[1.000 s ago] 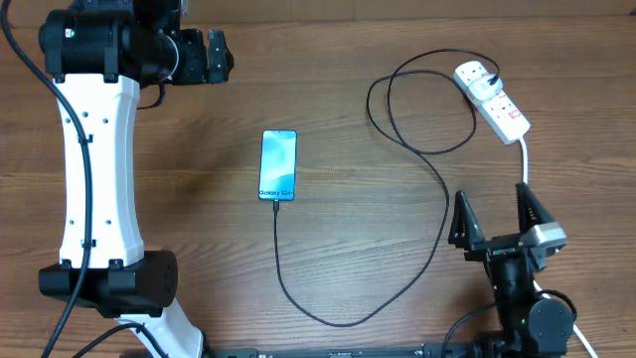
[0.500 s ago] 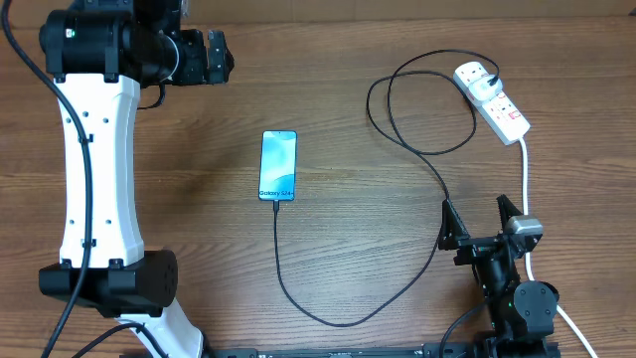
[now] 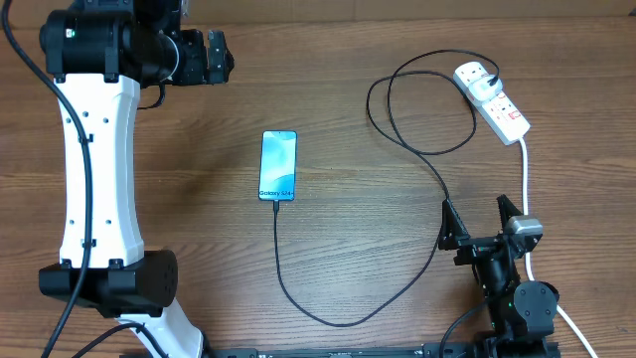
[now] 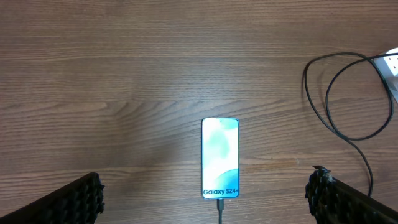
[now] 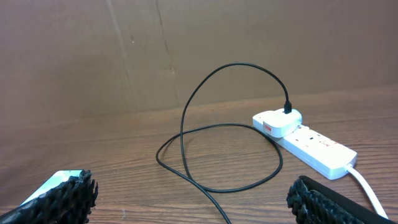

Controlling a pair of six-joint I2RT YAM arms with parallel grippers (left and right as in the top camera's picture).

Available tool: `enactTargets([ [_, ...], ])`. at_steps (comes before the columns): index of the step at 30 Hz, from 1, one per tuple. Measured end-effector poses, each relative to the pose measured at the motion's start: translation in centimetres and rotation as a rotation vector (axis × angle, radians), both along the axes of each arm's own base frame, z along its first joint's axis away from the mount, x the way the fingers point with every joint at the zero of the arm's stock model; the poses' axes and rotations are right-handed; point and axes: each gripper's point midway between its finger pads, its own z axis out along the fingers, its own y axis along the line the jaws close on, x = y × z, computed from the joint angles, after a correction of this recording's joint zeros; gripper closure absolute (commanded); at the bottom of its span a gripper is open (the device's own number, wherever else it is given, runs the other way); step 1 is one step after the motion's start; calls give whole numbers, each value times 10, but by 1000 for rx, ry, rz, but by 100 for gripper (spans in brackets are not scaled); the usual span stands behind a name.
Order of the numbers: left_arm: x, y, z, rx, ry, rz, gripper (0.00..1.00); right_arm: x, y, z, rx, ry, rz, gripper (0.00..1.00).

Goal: Plug charger to phone and switch on socket

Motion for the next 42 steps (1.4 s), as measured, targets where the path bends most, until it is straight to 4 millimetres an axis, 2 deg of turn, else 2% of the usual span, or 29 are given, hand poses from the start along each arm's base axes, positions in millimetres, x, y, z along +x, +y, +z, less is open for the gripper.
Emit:
enactTargets([
  [15,2,3,1,16,-9,10,0,0,0,0,0,0,-1,0],
  [18,11,3,15,19,-95,9,0,0,0,0,0,0,0,0],
  [21,15,2,45,10,-276,4,0,0,0,0,0,-1,0,0],
  [23,7,1,59,1,-380,-5,0,0,0,0,0,0,-1,0],
  [26,-19,-4,75,-5,-539,-46,0,0,0,0,0,0,0,0],
  [27,-35,-5,71,1,-586,-66,0,0,0,0,0,0,0,0],
  [29,-47,-6,68,15,-658,-90,0,0,0,0,0,1,-1,0],
  [31,-67,-7,49,41,-694,-117,0,0,0,0,0,0,-1,0],
  [41,-127,2,14,120,-942,-133,0,0,0,0,0,0,-1,0],
  [42,-132,2,4,125,-960,-135,1,0,0,0,0,0,-1,0],
])
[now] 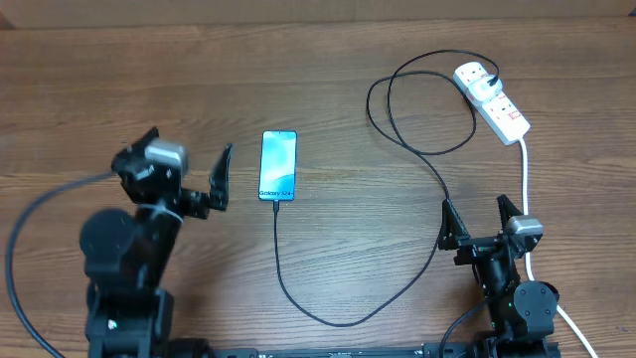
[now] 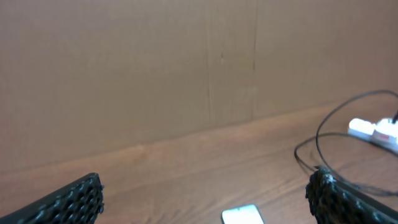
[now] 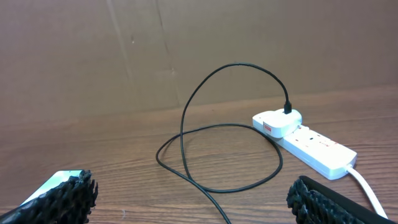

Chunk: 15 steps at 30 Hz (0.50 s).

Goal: Plug charger to phone and switch on socket

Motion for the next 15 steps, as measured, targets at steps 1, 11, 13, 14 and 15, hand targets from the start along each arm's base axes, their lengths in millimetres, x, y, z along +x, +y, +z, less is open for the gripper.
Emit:
enactTargets([
  [1,-1,0,-2,1,-1,0,1,0,0,0,-1,0,0,0],
  [11,-39,3,-58,41,-156,14,0,0,0,0,0,0,0,0],
  [13,-44,4,-67,41,-169,20,0,0,0,0,0,0,0,0],
  [14,-46,4,-70,43,-175,25,1,0,0,0,-1,0,0,0],
  [15,-48,6,-73,44,-185,33,0,0,0,0,0,0,0,0],
])
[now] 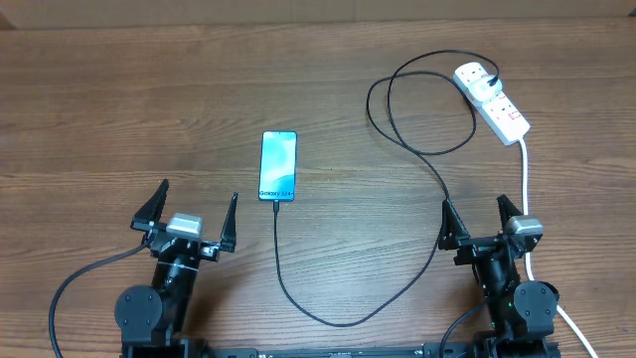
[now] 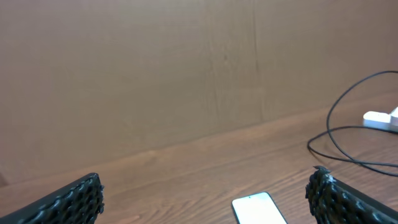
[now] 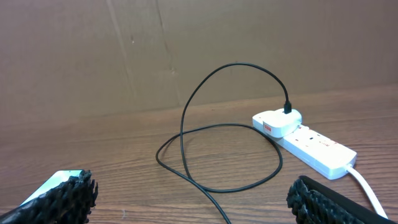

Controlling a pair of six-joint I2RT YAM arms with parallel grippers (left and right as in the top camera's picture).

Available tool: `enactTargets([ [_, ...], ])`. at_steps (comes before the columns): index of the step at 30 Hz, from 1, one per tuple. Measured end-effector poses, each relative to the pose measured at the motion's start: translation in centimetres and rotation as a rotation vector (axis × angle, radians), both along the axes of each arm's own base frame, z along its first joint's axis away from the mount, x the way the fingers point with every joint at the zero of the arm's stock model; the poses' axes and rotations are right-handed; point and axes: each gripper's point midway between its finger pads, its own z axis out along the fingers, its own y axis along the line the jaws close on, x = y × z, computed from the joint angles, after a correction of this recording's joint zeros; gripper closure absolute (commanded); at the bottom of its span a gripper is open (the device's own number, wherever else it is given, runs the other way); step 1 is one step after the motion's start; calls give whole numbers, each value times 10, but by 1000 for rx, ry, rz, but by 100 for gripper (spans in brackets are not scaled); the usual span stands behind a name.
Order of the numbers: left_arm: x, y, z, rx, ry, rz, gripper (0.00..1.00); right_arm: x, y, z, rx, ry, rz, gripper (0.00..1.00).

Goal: Plug charger to phone and switch on socket

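The phone (image 1: 278, 165) lies screen up at the table's middle, screen lit, with the black cable (image 1: 298, 288) plugged into its near end. The cable loops right and back to a white charger (image 1: 474, 75) seated in the white power strip (image 1: 500, 106) at the far right. My left gripper (image 1: 185, 214) sits open near the front left, nothing between its fingers; the phone's top (image 2: 258, 208) shows low in its view. My right gripper (image 1: 480, 221) rests open at the front right, empty, facing the strip (image 3: 317, 148) and charger (image 3: 278, 121).
A brown cardboard wall (image 3: 186, 50) stands behind the table. The strip's white lead (image 1: 525, 179) runs down the right side past my right gripper. The wooden tabletop (image 1: 119, 119) stretches left of the phone.
My left arm has drawn back from beside the phone's left to the front left of the table, gripper still open. The phone, cable, strip and right arm have not moved.
First my left arm reached to the table's far left, its camera looking straight down on the plugged-in phone. Then it stood lower, left of the phone, facing the back wall. Now it sits at the front left. My right gripper stayed open and still throughout.
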Motion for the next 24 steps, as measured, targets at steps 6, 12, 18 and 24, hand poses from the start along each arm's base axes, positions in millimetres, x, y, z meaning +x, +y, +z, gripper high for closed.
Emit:
enactTargets([
  [6,-7,3,-19,-1,-29,17,0,0,0,0,0,0,0,0],
  [12,-8,4,-37,-2,-20,21,0,0,0,0,0,0,0,0],
  [18,-6,4,-64,0,86,24,1,0,0,0,0,0,0,0],
  [24,-7,5,-80,0,145,27,0,0,0,0,0,0,0,0],
])
